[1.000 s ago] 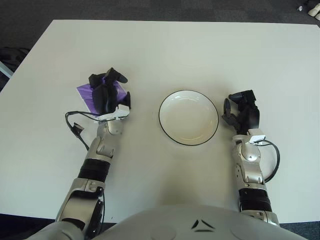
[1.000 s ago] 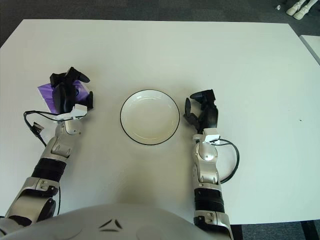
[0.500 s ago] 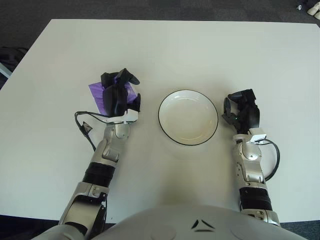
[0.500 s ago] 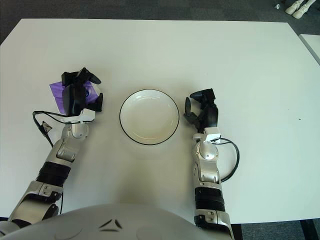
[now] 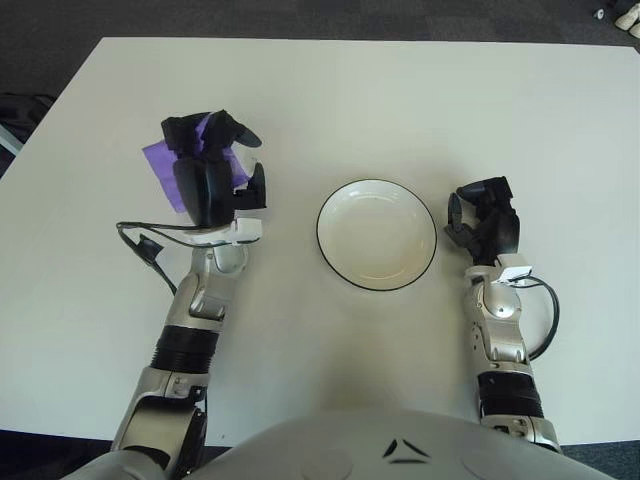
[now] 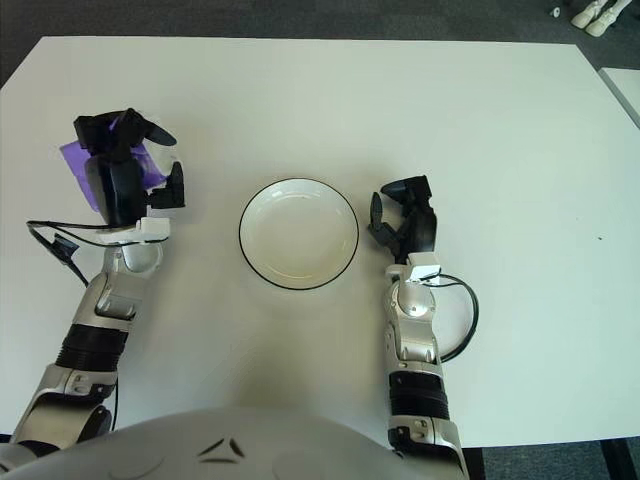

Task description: Put the tissue paper into the plate.

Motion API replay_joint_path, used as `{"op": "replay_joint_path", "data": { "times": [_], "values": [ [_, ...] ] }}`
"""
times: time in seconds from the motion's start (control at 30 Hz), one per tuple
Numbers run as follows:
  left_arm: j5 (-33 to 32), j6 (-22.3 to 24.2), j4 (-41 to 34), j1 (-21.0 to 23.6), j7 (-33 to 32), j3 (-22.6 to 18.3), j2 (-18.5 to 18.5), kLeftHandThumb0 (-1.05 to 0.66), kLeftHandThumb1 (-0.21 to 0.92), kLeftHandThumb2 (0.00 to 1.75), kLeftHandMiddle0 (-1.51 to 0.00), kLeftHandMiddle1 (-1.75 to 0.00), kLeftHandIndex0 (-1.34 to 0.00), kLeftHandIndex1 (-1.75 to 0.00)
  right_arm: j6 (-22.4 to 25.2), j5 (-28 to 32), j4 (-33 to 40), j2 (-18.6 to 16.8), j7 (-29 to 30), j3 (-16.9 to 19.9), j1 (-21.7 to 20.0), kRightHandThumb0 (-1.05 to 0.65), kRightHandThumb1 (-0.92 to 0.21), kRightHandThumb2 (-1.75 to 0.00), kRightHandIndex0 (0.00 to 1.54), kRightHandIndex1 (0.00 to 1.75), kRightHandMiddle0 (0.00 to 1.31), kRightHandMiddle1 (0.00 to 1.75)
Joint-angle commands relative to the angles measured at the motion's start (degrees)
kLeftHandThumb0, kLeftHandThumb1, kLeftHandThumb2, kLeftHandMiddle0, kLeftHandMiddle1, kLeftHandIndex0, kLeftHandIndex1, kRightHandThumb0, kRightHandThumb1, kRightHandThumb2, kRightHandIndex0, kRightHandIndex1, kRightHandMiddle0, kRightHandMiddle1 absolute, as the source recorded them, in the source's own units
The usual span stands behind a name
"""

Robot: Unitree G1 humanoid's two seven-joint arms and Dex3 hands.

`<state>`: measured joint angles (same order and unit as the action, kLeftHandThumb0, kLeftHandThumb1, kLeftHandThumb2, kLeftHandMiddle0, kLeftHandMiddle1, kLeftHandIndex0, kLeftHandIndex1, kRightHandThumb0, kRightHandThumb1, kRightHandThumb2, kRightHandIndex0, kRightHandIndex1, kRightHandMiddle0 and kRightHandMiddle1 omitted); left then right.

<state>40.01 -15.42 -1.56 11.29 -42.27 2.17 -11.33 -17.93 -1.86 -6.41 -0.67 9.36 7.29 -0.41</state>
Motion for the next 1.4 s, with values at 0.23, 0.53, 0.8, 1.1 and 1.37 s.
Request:
{"op": "replay_joint_path", "data": {
  "times": [0.23, 0.53, 0.8, 1.1, 1.37],
  "values": [
    [1.55, -2.56, -0.9, 0.08, -7.1, -3.04, 0.74, 0.0, -0.09, 1.75, -0.95, -1.65, -0.69, -1.75, 2.94, -0.08, -3.93, -0.55, 0.44, -0.03, 3.29, -0.38, -0.7, -0.84, 0.66, 1.35, 0.33, 1.75],
    [1.02, -6.92, 1.2, 0.53, -11.6, -4.37, 0.42, 0.0, -0.08, 1.75, -0.94, -1.67, -0.68, -1.75, 4.19, 0.33, -2.97, -0.9, 0.45, 0.03, 3.71, -0.38, -0.71, -0.82, 0.63, 1.34, 0.32, 1.75],
    [1.06, -9.67, 1.12, -0.61, -9.72, -1.35, 2.13, 0.0, -0.08, 1.75, -0.92, -1.68, -0.69, -1.75, 3.6, 0.12, -3.23, -0.95, 0.36, -0.18, 3.66, -0.38, -0.72, -0.81, 0.64, 1.35, 0.32, 1.75],
    [-0.56, -13.12, 0.54, -1.21, 0.5, 3.67, 0.09, 0.0, -0.09, 1.75, -0.95, -1.65, -0.7, -1.75, 3.18, -0.08, -4.11, -0.87, 0.32, -0.35, 3.33, -0.38, -0.72, -0.8, 0.65, 1.35, 0.31, 1.75],
    [-10.13, -16.27, -5.15, 1.04, 16.73, 8.18, -0.81, 0.0, -0.11, 1.75, -0.97, -1.61, -0.7, -1.75, 3.5, -0.09, -3.98, -1.57, 0.93, -0.4, 3.25, -0.38, -0.72, -0.81, 0.64, 1.34, 0.31, 1.75]
  ]
}}
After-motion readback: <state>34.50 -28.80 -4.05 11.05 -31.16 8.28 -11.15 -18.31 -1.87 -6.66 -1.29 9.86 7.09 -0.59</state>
